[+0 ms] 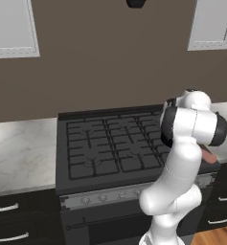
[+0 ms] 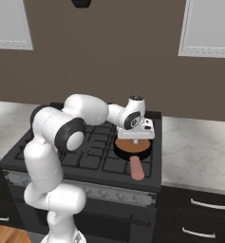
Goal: Pick up the sugar cube(s) and place them in the saucepan with hot chocolate.
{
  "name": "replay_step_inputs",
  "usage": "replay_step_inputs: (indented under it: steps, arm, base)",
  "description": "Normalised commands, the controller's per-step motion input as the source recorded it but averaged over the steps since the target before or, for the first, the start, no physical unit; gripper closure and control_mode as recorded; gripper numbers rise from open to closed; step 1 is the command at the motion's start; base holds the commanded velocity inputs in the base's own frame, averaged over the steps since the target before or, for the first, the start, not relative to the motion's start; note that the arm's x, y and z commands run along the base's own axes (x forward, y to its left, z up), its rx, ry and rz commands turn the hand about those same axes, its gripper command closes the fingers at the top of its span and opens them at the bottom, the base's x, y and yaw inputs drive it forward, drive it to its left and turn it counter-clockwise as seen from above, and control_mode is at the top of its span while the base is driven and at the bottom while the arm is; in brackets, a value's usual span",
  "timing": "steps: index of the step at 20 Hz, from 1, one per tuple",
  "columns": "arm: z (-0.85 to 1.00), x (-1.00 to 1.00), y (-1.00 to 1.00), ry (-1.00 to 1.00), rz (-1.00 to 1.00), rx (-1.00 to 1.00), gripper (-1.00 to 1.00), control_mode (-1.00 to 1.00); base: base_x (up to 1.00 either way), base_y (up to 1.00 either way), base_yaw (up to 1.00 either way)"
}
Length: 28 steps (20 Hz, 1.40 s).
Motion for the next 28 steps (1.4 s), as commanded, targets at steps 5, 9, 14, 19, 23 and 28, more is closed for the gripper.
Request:
replay_step_inputs:
  steps: [5, 9, 14, 19, 23, 28]
  arm:
    - [-0.18, 0.37, -0.14, 0.02, 0.0, 0.0, 1.0, -1.0]
    - [-0.02, 0.09, -0.04, 0.0, 0.0, 0.0, 1.0, -1.0]
    - [0.0, 0.01, 0.0, 0.0, 0.0, 0.0, -1.0, -1.0]
    - [0.0, 0.0, 0.0, -0.01, 0.0, 0.0, -1.0, -1.0]
    - [0.09, -0.34, 0.0, -0.04, 0.0, -0.01, -1.0, -1.0]
    - [0.7, -0.45, 0.46, -0.07, -0.03, 0.0, -1.0, -1.0]
  base:
    - [0.0, 0.0, 0.0]
    - [0.0, 0.0, 0.0]
    - [0.0, 0.0, 0.0]
    - [0.0, 0.0, 0.0]
    - [0.0, 0.0, 0.0]
    - [0.0, 0.0, 0.0]
